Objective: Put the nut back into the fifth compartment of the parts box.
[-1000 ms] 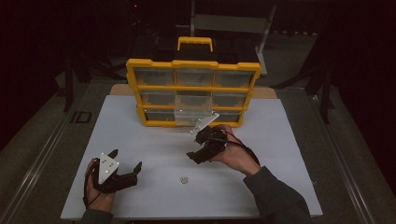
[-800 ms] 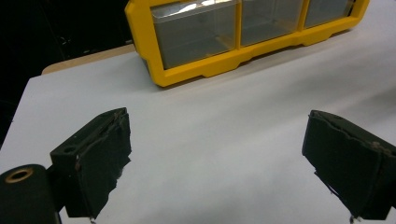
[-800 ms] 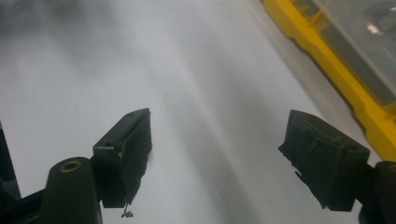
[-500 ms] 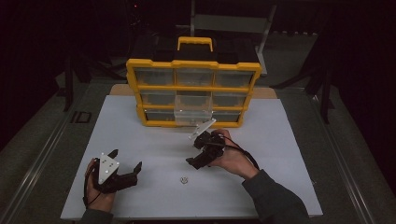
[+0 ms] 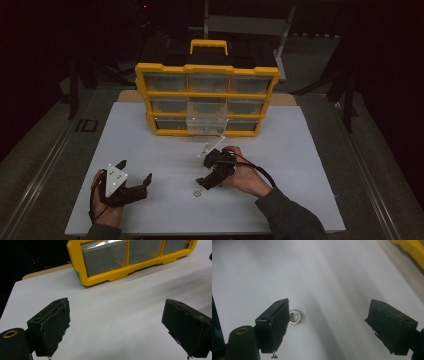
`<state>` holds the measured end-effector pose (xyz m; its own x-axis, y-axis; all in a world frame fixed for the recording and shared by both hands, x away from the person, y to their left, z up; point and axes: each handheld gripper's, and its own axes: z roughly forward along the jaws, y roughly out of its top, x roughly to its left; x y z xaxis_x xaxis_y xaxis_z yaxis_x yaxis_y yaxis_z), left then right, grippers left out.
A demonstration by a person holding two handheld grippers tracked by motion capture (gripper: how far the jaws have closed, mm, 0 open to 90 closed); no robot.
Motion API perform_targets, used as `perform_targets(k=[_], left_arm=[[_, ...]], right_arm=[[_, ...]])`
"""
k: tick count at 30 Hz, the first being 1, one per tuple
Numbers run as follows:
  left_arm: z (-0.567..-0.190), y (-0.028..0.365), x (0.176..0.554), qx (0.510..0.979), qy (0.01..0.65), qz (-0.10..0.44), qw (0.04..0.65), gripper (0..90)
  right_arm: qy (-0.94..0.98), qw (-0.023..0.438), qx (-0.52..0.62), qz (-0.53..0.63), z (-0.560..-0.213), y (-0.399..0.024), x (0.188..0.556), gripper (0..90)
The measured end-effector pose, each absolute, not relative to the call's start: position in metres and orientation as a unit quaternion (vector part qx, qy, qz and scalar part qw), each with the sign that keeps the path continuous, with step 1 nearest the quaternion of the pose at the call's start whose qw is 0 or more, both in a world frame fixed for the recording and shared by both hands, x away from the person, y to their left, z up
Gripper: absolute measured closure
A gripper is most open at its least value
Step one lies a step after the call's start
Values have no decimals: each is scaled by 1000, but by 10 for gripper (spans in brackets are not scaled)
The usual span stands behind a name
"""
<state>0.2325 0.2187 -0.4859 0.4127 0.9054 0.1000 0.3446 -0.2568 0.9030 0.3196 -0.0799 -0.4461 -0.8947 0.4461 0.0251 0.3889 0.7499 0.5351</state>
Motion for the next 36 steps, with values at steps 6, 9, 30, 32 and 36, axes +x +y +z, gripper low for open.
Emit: perform_targets(k=[6,9,30,32,36], left_arm=[[-486,219,233,722,433,326,430,73],[-486,219,232,722,433,326,430,73],[-486,219,233,723,433,326,429,73],[-486,219,233,723,433,326,429,73],[-486,219,233,723,433,326,429,73]], right_arm=[[936,52,216,273,-454,-73,315,182],[937,52,217,270,-456,-71,314,182],[947,41,206,241,-490,-55,304,215],[948,41,207,239,-491,-54,304,217],[949,43,205,234,-494,-54,304,220]])
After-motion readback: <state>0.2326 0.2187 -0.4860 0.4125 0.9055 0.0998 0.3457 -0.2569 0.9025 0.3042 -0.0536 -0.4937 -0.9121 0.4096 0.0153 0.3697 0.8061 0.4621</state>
